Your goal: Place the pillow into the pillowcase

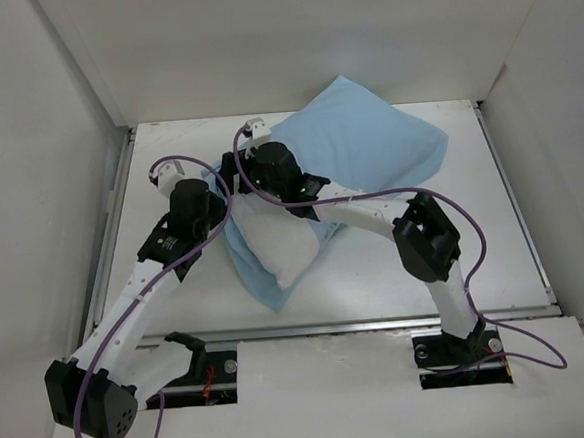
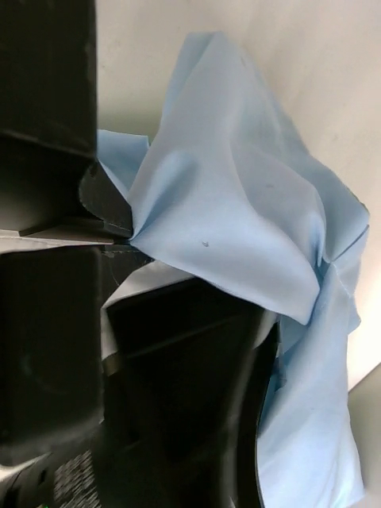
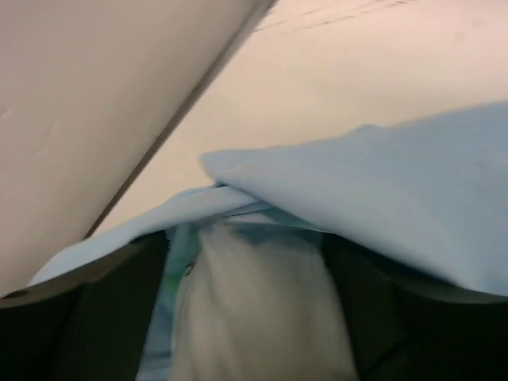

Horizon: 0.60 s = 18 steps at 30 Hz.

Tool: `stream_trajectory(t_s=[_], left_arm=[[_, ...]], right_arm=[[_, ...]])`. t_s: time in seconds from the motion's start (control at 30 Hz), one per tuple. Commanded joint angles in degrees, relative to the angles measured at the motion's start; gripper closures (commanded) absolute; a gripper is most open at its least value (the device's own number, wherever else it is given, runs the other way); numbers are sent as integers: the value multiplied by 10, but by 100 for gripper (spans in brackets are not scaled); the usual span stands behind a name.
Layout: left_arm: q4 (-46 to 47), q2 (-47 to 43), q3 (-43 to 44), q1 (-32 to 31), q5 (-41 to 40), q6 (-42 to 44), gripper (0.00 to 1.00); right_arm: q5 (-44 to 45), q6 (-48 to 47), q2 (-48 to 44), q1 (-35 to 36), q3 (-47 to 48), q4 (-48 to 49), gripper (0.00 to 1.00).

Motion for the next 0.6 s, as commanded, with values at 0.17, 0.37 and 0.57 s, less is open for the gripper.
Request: stream_trajectory(t_s=[0.17, 0.37, 0.57], left_arm=[[50, 13, 15, 2, -63, -7, 100], [55, 19, 15, 2, -63, -2, 100], [67, 19, 15, 2, -36, 4, 100]], right_arm=[[-224, -222, -173, -20, -34, -59, 0], [-186, -338, -277, -20, -78, -197, 0], [-301, -337, -206, -1, -57, -252, 0]])
